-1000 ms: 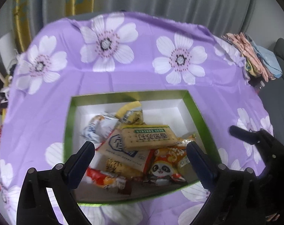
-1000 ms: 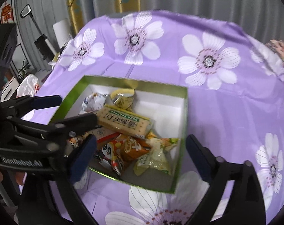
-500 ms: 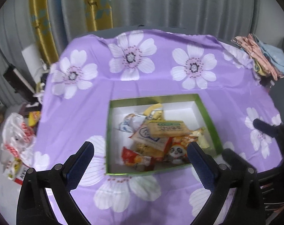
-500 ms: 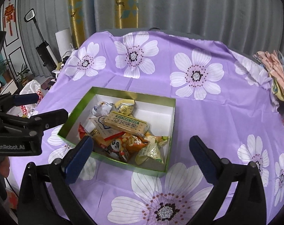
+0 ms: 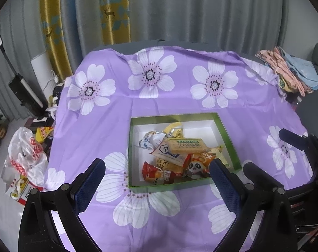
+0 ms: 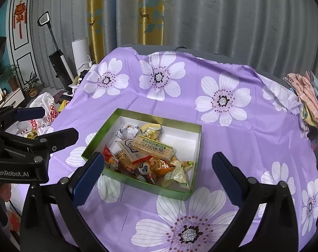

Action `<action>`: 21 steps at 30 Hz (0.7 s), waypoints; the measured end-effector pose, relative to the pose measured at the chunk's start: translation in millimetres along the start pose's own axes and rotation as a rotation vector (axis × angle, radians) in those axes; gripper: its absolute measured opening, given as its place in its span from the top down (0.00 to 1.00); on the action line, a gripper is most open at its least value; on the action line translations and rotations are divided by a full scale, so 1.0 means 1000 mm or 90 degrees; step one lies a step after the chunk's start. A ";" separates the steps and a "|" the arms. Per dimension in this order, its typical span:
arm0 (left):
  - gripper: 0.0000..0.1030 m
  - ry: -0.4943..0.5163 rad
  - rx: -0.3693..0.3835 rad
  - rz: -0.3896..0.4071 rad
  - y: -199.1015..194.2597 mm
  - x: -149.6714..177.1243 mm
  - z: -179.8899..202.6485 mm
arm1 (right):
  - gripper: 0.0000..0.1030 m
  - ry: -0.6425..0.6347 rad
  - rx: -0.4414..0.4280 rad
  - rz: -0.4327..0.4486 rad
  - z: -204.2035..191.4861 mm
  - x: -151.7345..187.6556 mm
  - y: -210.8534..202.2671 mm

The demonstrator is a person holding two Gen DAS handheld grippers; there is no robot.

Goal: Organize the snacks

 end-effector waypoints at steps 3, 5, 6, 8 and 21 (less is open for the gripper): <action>0.04 -0.002 -0.004 0.004 -0.005 0.000 -0.001 | 0.00 -0.003 0.001 0.004 -0.001 -0.001 -0.004; 0.04 -0.001 -0.001 0.006 -0.007 0.000 -0.002 | 0.00 -0.002 0.001 0.006 -0.001 -0.002 -0.006; 0.04 -0.001 -0.003 0.008 -0.009 0.000 -0.002 | 0.00 -0.001 0.000 0.006 -0.001 -0.002 -0.007; 0.04 -0.001 -0.005 0.010 -0.010 -0.001 -0.002 | 0.00 -0.001 0.001 0.008 -0.002 -0.003 -0.008; 0.04 -0.005 -0.010 0.015 -0.015 -0.005 -0.005 | 0.00 0.000 0.004 0.013 -0.001 -0.005 -0.013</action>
Point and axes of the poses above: each gripper's, at about its wrist camera, not at the fingertips, and y roughly the way its jaws point, z to its right, x to its underside, the point moved 3 cm from there along y, roughly the way its jaws point, and after that the axes turned 8 degrees about -z, right-handed, at the moved point
